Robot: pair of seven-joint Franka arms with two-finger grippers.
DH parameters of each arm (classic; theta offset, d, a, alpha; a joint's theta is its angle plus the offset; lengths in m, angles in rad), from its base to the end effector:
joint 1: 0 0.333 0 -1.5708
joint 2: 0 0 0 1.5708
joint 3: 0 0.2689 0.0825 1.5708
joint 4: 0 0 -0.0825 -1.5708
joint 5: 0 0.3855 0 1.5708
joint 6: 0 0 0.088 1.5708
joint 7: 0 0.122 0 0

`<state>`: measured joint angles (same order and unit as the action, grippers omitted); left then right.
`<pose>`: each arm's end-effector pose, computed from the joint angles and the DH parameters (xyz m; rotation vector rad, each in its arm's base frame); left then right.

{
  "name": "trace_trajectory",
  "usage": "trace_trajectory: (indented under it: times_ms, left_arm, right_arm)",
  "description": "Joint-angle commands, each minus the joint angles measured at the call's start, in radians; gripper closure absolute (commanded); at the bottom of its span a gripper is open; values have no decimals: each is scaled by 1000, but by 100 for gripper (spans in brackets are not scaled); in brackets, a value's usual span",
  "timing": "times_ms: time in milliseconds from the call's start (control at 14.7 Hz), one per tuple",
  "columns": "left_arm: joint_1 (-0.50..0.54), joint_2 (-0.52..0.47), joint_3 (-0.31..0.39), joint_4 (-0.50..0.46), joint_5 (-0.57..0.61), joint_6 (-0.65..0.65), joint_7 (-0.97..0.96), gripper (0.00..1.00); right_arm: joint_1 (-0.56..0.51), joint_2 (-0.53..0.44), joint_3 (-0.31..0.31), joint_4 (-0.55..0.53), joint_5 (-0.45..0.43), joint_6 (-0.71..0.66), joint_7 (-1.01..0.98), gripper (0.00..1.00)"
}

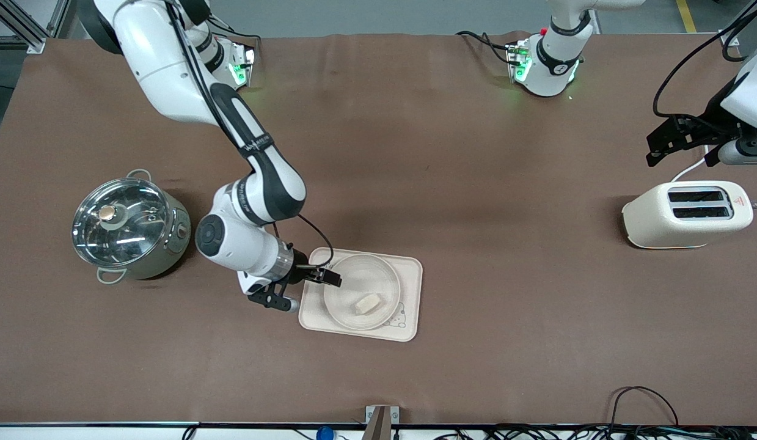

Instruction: Place bun in plate and plate on tray

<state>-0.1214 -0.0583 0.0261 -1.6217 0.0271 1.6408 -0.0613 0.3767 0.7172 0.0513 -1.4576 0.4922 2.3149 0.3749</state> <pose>0.5466 -0.0488 0.5768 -3.1192 0.0543 -0.1235 0.6418 0.3026 0.2258 -2.6802 0.3702 0.0526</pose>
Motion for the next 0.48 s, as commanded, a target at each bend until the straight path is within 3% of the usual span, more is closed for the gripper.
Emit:
trace_trajectory:
  times_ms: [0,204,407]
  left_arm:
    - [-6,11,0,29,22,-29,15,0]
    - [-9,11,1,37,24,-30,14,0]
    - [-7,47,1,97,27,-73,14,0]
  right_arm:
    - [-36,-108,-2,-59,-58,-69,-45,0]
    - [-55,-206,-16,-121,-105,-100,-48,0]
    - [-55,-295,-34,-144,-309,-221,-36,0]
